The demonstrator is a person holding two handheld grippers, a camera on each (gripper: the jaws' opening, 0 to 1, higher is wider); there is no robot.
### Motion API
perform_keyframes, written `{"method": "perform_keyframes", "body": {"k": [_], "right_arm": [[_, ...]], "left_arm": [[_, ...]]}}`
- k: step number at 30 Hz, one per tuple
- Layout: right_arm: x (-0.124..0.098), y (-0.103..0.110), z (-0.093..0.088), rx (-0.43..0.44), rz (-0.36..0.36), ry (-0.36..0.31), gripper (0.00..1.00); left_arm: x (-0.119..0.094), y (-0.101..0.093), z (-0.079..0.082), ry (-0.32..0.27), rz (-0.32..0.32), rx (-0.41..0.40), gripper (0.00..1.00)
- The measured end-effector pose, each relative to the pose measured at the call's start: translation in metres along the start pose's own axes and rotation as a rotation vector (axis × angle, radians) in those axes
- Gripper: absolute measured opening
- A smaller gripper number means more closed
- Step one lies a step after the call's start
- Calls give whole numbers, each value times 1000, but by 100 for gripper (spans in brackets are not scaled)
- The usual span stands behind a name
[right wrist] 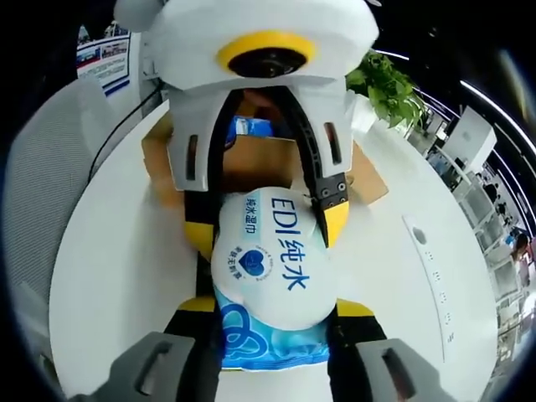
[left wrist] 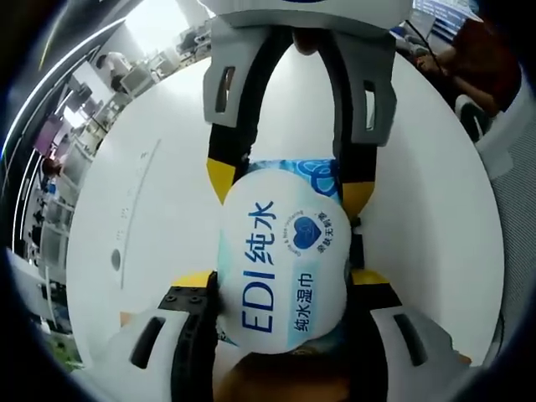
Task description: Operate the shoe box by opening the lid, removing the specified soft item, and placing it in the target area until the item is outside and the box remains undamaged.
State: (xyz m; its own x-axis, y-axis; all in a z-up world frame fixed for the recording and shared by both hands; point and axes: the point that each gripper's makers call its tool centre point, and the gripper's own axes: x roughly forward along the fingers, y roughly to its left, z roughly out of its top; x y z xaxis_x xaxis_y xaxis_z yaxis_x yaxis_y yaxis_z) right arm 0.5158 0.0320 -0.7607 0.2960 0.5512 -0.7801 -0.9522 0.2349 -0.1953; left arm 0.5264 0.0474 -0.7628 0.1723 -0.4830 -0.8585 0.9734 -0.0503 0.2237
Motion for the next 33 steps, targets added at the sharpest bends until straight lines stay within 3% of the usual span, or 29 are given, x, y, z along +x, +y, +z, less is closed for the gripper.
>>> {"method": "perform_keyframes", "body": {"k": [24,33], "right_arm": [[-9,1,5,42,-25,5,55],[-19,-2,11,53,-36,-6,55]], "left_arm": [[-7,-4,4,-22,-14,-3,68],[-23,0,10,-62,-11,-67,71]]}}
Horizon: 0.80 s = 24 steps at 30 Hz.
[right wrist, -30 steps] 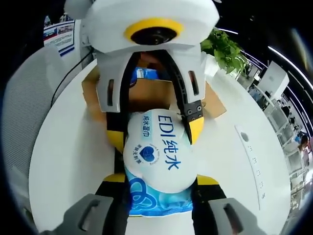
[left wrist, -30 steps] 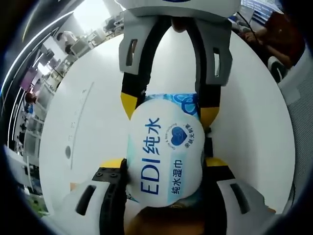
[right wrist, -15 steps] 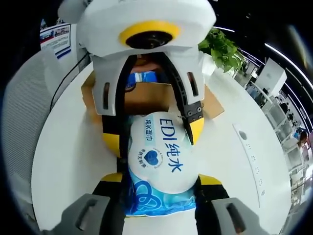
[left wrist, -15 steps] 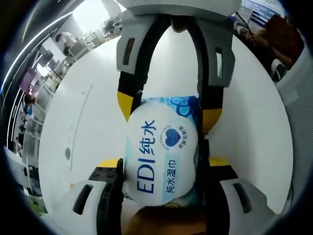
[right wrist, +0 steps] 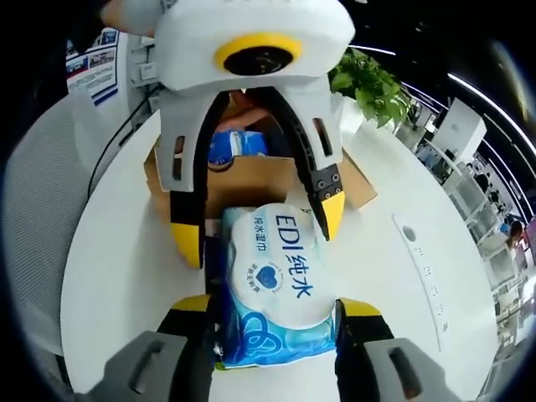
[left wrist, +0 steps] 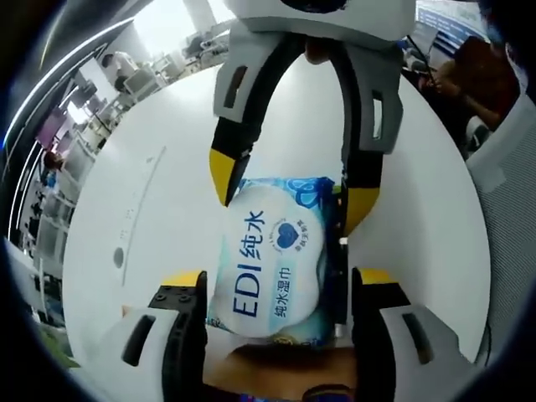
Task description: Operate the shoe box by opening the lid, removing the specified soft item, and placing it in the target area until the item is outside and the box remains undamaged.
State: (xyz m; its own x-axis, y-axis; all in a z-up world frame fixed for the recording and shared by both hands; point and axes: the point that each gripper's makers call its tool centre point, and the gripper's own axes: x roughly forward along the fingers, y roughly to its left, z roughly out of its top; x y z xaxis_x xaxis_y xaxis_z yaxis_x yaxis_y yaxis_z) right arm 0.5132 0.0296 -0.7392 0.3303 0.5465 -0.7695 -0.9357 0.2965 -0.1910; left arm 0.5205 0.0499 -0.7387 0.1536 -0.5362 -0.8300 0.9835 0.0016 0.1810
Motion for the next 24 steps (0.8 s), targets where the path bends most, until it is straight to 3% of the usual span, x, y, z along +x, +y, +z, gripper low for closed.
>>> {"method": "perform_keyframes", "body": {"k": [14,24], "right_arm": [[-18,-1,10,18,-25,-11,60],[-24,3,24,34,-34,-29,62]], "left_arm": [[-25,5,8,-65,9,-80,75],[-47,11,-1,-85,30,-105,76]]}}
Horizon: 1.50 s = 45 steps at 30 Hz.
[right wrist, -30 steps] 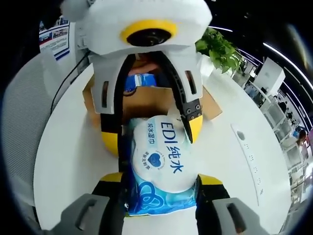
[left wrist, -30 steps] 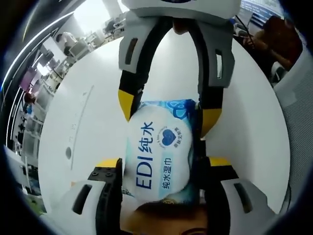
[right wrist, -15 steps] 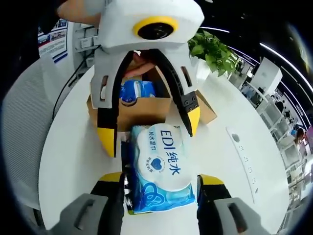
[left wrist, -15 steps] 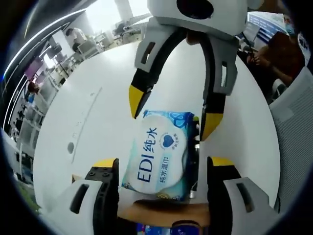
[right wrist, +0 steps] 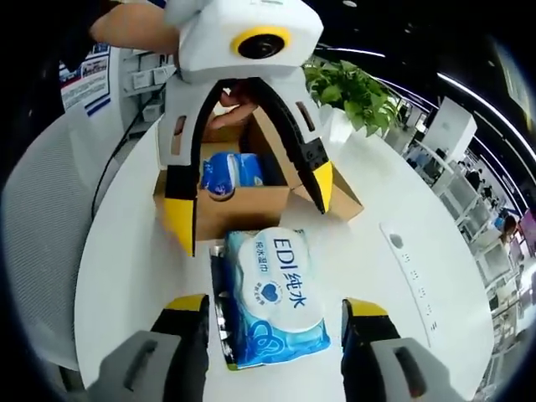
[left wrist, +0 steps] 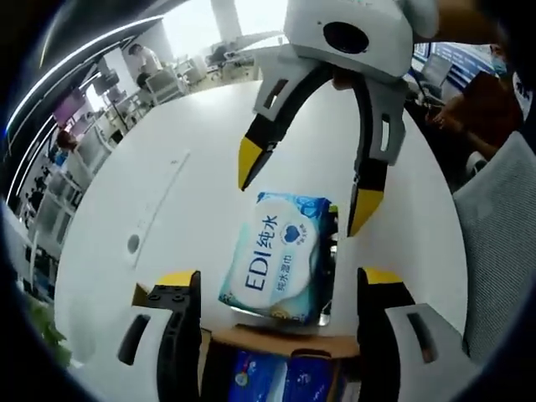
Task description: Operate the shoe box by opening the lid, removing the specified soft item, and placing it in the target area until the item is outside and the box remains undamaged.
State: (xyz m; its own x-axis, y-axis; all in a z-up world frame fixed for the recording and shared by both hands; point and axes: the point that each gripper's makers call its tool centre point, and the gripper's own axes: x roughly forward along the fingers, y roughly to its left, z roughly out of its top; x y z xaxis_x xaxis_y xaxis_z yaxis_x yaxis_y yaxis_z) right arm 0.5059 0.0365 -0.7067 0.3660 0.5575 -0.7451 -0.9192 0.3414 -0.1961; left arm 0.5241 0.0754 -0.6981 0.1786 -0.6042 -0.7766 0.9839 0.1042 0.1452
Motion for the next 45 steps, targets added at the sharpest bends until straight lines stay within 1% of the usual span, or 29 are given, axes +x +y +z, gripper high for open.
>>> {"method": "perform_keyframes", "body": {"k": [3,7,10,14,20,26,30,35,41,45], "right_arm": [[0,2,5,6,3,-6,64],[1,5,12,15,5,-19,65],[2,6,18,23,6,-27,66],[3,9,29,32,8,-50,66],[6,13,42,38,12,-70,66],[11,18,57,37,17,-94,65],[15,22,69,6,22,-118,62],[21,26,79,-4,28,-129,59],[30,28,89,-21,25,-144,56],[34,28,95,-32,17,-156,51]], "left_arm": [[-9,-2,-5,-3,10,-5,76],[-20,3,-12,-6,30,-29,76],[-28,2,-14,-12,41,-40,76],[-39,1,-21,-9,58,-48,75],[-53,-1,-35,0,72,-63,72],[-62,0,-49,7,89,-79,69],[-67,1,-59,14,94,-85,67],[-72,5,-72,22,106,-98,63],[-75,8,-82,25,125,-96,56],[-74,10,-89,25,134,-102,51]]}}
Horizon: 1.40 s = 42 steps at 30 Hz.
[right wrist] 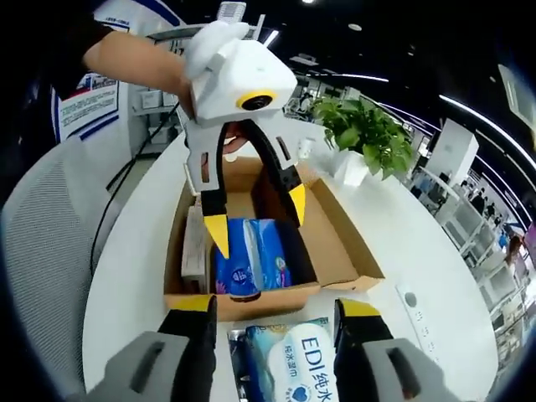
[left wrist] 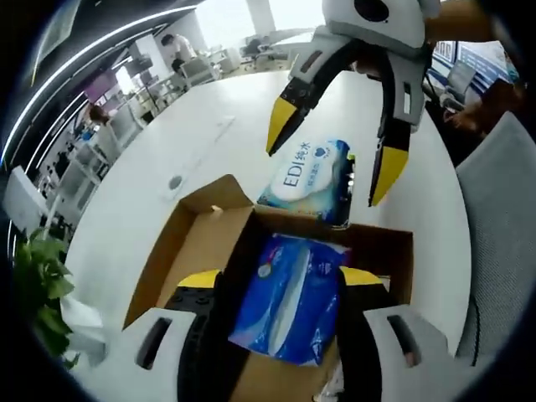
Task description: Operate the shoe box by opening the lid, removing the specified soft item, and placing it in the target area until the item is outside and the box remains undamaged.
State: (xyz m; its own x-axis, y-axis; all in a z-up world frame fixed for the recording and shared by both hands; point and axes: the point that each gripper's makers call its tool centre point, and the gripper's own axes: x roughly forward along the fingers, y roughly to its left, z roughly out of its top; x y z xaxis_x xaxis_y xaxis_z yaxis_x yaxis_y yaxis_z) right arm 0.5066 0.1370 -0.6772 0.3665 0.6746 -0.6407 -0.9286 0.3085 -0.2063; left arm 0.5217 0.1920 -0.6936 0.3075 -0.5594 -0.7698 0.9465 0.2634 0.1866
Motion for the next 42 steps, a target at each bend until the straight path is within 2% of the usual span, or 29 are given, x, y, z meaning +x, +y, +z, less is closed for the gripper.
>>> {"method": "perform_keyframes", "body": {"k": [4,10,18,22,30,35,42], "right_arm": [[5,1,2,-1,0,-5,50],[15,-2,2,-19,-23,1,42],[31,1,5,-35,-21,11,35],[37,-1,6,-45,-30,18,30],[55,1,10,-53,-25,37,27],[67,0,11,-53,-31,56,23],[83,3,12,-46,-26,73,20]], "left_arm": [[2,1,-7,-1,6,-6,47],[6,2,-17,2,11,-15,43],[12,6,-22,-2,20,-16,34],[13,8,-26,3,21,-17,33],[16,13,-38,15,36,-50,27],[16,20,-41,16,69,-55,16],[15,21,-44,4,67,-75,12]]}}
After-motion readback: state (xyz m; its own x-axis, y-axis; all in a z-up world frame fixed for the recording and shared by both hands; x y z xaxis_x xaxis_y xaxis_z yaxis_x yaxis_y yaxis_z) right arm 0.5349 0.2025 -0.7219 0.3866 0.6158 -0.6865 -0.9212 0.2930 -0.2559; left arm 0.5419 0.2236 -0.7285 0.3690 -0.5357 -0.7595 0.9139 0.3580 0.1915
